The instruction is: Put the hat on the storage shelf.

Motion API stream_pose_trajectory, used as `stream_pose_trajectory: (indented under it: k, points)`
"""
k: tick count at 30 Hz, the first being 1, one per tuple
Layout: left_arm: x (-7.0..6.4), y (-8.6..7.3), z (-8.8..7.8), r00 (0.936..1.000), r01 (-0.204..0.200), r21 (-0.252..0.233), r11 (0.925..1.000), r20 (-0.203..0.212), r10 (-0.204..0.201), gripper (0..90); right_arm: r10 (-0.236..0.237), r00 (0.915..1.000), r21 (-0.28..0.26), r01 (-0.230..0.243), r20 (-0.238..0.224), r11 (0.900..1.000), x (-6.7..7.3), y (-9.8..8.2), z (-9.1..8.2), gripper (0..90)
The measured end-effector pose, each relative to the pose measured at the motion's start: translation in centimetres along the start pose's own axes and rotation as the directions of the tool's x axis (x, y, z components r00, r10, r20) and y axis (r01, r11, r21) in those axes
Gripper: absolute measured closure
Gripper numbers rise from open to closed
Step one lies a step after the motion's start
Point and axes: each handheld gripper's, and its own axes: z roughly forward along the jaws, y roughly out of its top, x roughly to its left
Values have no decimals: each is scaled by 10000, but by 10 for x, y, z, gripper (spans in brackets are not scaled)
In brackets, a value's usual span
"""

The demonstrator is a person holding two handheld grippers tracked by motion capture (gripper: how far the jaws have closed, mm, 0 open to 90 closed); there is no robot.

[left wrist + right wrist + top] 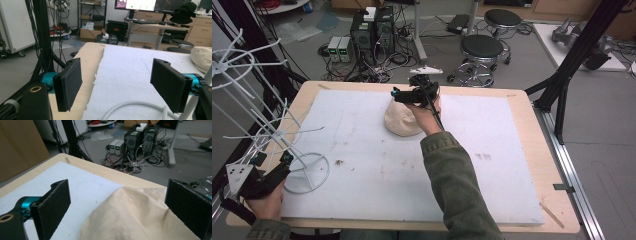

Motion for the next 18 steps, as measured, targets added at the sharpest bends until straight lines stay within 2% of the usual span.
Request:
stream_pose_trajectory:
  k: [6,10,14,18]
  points:
    - [1,0,0,10000,90,-41,10000,-35,-91,253,502,9982,285,-492,-341,9984,1,5,24,53]
    - [0,0,1,9999,125,-41,9999,-15,-125,253,810,9961,445,-795,-344,9958,1,5,39,53]
    - [1,0,1,9999,141,-24,9999,-7,-141,253,802,9964,684,-782,-276,9946,2,4,53,54]
    - [1,0,1,9999,121,14,9999,12,-121,253,1092,9935,929,-1059,-312,9900,2,-2,64,53]
